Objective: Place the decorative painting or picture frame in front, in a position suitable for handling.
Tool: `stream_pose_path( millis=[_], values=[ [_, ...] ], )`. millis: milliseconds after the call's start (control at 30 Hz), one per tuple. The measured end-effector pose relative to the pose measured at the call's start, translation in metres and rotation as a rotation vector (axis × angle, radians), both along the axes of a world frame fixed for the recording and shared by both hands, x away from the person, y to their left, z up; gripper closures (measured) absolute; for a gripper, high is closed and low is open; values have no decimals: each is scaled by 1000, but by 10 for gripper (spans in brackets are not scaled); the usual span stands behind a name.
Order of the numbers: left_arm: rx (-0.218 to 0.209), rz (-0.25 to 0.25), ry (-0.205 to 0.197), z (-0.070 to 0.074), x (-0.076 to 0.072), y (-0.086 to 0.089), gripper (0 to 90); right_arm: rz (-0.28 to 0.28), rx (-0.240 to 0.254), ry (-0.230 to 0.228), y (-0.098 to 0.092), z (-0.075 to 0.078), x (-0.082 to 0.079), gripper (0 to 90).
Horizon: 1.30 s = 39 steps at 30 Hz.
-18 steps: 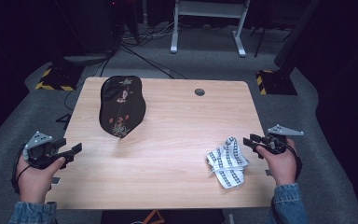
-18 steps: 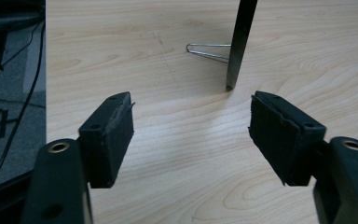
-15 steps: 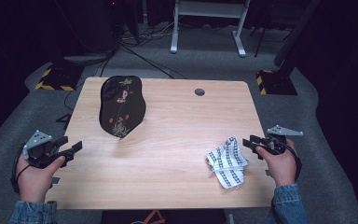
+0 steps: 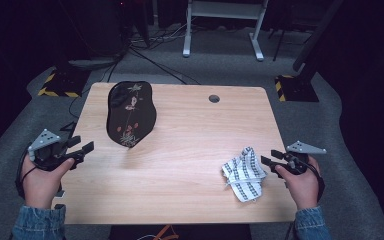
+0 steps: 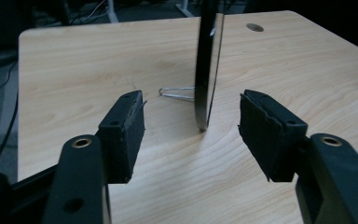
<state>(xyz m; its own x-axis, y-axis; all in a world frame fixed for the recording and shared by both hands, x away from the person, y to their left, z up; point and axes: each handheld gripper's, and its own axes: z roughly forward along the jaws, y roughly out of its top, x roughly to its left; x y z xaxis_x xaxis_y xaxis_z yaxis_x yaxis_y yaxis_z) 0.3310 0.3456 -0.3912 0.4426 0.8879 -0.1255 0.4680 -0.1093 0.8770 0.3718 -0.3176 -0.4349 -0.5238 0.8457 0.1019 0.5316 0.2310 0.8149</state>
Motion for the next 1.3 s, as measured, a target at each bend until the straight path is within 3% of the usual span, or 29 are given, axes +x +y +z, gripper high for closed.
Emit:
stream_pose_path(
  millis=[67, 133, 200, 300, 367, 567, 667, 900, 1000, 1300],
  values=[
    [-44, -27, -18, 6, 2, -8, 464, -10, -10, -14, 0, 0, -4, 434],
    [-37, -35, -59, 11, 3, -15, 447, -12, -17, -25, 0, 0, -7, 434],
    [-52, -28, -53, 13, 7, -17, 441, -12, -8, -25, 1, 0, -11, 434],
    [-51, -9, -88, 11, 16, -18, 409, -3, -16, -27, 3, -2, -16, 434],
    [-62, -11, -89, 9, 21, -19, 412, -3, -21, -23, 1, -3, -17, 434],
    [-97, -48, -74, 4, 36, -27, 410, -31, -17, -18, -5, -8, -23, 437],
    [-49, -8, -86, 2, 45, -32, 410, -36, -8, -13, -6, -9, -24, 438],
    [-99, -36, -42, -10, 73, -40, 408, -46, 4, -7, -3, -11, -18, 441],
    [-41, -40, -33, -8, 81, -45, 402, -47, 17, -4, -2, -11, -16, 440],
    [-84, -49, -1, -10, 99, -48, 425, -52, 39, 19, 9, -17, -9, 446]
  ],
)
